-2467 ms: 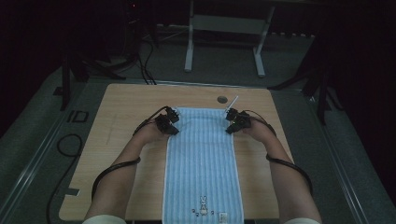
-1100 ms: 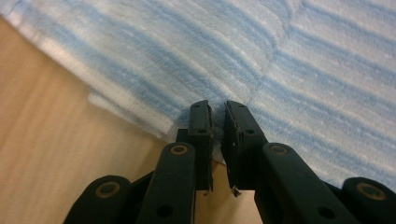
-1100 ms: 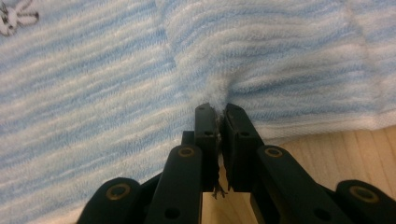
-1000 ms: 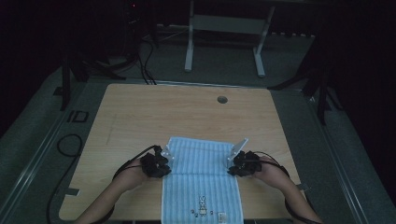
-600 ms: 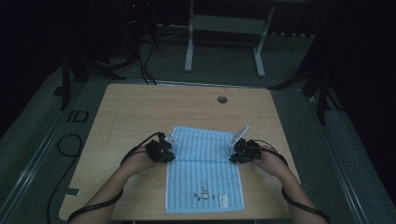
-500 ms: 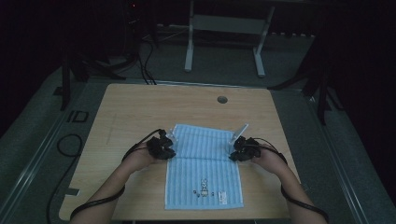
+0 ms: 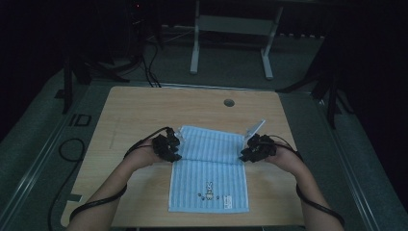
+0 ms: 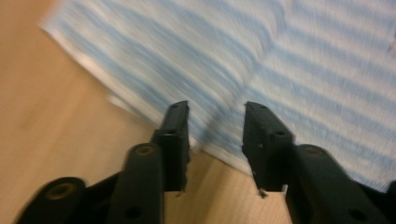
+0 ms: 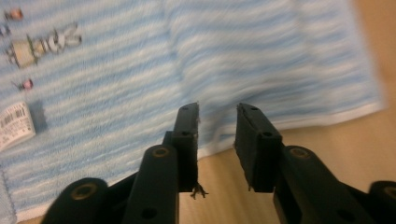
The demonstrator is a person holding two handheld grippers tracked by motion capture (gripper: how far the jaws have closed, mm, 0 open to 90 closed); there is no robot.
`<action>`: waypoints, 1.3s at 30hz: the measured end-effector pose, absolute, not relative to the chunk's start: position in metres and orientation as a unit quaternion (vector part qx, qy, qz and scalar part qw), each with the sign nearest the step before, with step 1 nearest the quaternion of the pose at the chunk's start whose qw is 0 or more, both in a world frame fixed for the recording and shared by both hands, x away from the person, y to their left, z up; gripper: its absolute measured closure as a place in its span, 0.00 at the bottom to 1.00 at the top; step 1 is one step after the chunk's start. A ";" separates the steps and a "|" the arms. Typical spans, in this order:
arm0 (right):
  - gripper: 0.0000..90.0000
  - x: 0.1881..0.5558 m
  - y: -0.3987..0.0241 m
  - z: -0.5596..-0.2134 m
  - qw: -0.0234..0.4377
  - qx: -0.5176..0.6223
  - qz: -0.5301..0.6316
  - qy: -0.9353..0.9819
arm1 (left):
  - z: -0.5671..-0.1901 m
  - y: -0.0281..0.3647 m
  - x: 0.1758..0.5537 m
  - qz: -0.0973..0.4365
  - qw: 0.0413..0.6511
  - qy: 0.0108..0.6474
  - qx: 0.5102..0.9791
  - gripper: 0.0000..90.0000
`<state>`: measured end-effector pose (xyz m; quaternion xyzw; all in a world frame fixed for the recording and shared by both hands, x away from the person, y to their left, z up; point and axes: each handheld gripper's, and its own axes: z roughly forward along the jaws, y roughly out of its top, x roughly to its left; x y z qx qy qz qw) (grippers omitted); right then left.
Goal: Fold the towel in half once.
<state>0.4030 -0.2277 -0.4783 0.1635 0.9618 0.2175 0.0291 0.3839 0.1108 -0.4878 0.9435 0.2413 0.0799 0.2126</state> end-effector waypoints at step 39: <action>0.92 0.502 -0.217 -0.520 0.047 0.297 0.141 0.943 | -0.529 0.088 0.509 0.077 0.215 0.351 0.908 0.77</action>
